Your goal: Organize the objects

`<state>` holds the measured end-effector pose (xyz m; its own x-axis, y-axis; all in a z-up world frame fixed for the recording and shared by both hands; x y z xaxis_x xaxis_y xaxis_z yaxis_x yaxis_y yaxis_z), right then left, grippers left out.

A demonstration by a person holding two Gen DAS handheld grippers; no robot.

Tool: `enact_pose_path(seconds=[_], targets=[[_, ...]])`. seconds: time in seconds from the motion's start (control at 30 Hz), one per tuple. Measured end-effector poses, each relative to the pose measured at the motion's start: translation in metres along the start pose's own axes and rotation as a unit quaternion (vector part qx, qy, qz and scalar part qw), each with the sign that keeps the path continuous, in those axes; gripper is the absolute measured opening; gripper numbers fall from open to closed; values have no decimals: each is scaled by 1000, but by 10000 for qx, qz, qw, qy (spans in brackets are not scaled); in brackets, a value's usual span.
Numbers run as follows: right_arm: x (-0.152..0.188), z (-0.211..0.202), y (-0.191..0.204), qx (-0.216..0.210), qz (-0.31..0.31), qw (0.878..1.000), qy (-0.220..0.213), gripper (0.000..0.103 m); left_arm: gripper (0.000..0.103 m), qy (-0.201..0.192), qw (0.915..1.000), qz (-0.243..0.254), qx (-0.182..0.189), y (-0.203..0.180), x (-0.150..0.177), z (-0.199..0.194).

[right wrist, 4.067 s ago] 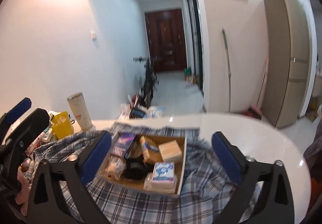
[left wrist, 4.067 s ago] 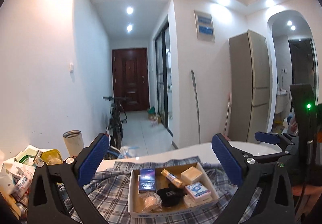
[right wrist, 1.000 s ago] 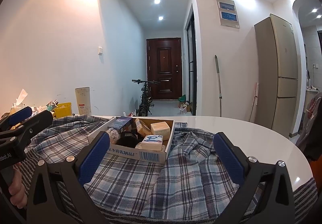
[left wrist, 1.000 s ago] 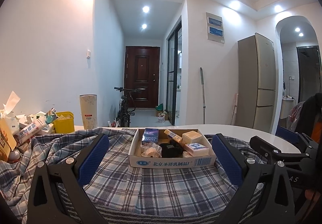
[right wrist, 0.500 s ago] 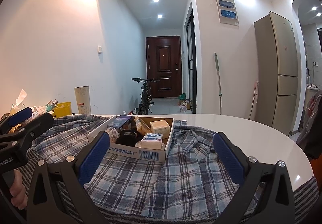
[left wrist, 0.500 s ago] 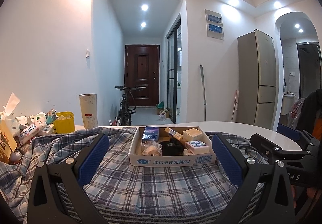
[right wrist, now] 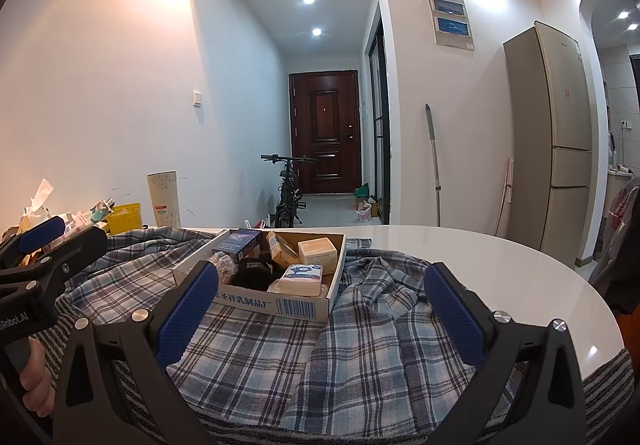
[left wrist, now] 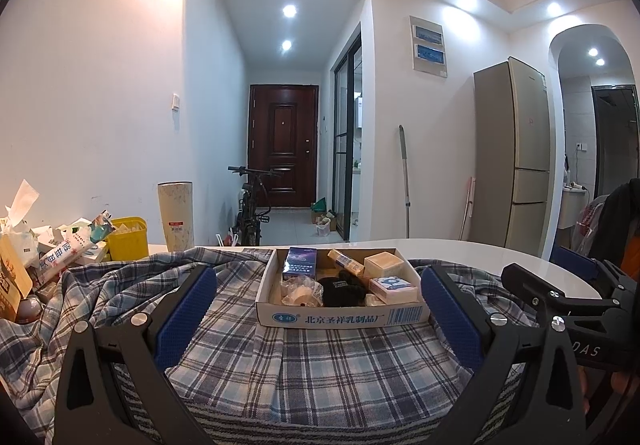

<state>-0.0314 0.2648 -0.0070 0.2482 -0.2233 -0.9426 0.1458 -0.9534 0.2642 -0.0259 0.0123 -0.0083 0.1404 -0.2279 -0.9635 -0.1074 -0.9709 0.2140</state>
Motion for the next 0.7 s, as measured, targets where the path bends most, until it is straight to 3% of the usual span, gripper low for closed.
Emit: enact_pose_path(seconds=[0.7], targets=[[0, 1, -1, 19, 46, 10000, 19, 103, 103, -14, 9999, 105, -16, -1, -1, 1]])
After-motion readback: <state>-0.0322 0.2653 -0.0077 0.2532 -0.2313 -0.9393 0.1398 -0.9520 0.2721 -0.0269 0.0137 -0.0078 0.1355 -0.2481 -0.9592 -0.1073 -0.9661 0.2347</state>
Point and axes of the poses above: each gripper's, at about its wrist camera, not at the fingertips, and z roughly the way its jaws point, y to its left, x to its underside, the point moved 5 cm from there along z, roughly the way its jaws point, and after that the axes turned 14 degrees about z, right-handed, at the moved point
